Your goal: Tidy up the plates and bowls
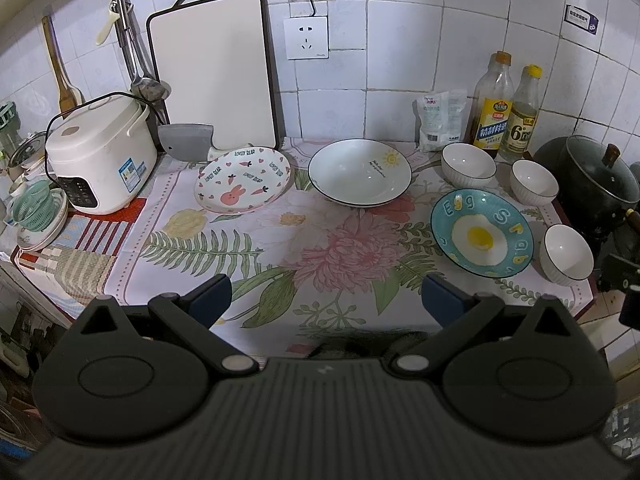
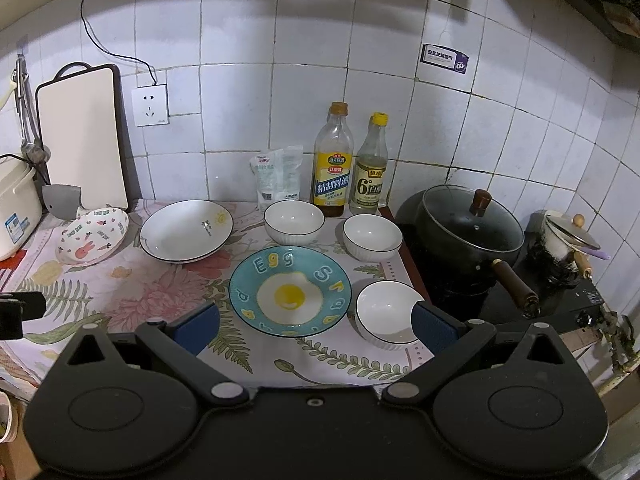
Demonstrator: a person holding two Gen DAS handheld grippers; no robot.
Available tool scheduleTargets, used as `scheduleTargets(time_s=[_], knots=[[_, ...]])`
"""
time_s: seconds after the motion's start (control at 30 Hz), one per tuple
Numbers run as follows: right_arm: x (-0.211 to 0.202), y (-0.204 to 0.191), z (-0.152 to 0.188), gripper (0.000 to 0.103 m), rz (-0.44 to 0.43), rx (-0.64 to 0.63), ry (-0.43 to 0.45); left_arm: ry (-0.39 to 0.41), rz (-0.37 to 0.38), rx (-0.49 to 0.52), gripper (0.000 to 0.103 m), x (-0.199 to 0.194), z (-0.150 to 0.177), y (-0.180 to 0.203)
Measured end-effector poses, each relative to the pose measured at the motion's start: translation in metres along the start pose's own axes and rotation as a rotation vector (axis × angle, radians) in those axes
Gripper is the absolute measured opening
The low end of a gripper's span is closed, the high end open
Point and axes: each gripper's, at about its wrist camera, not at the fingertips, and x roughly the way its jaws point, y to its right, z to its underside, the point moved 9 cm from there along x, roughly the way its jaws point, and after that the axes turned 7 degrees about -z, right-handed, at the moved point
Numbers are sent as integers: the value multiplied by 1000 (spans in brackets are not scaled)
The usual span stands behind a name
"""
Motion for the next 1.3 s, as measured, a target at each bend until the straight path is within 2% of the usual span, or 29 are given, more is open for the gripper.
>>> scheduleTargets(time_s=[0.3, 0.43, 0.6, 0.73, 0.87, 1.07, 1.3], knots=[[2, -4, -1, 103, -19, -7, 9, 2, 11, 1, 103, 0, 3, 0], [2, -12, -10, 103, -86, -25, 50, 75, 37, -22, 103, -6, -6, -4], [6, -30, -33, 103, -176, -67, 131, 150, 50, -61, 103, -9, -32, -16], [18, -46, -54, 103, -271, -99, 214, 187, 12, -100, 103, 3, -53, -30], [44, -57, -69, 103, -366, -92, 252, 203, -19, -90, 100, 27, -73, -35], [109, -68, -88, 103, -519, -34, 244, 244, 23, -141, 100, 82, -89, -33], [205, -78, -88, 102, -562, -32, 216, 248, 53, -230, 98, 164, -90, -18]])
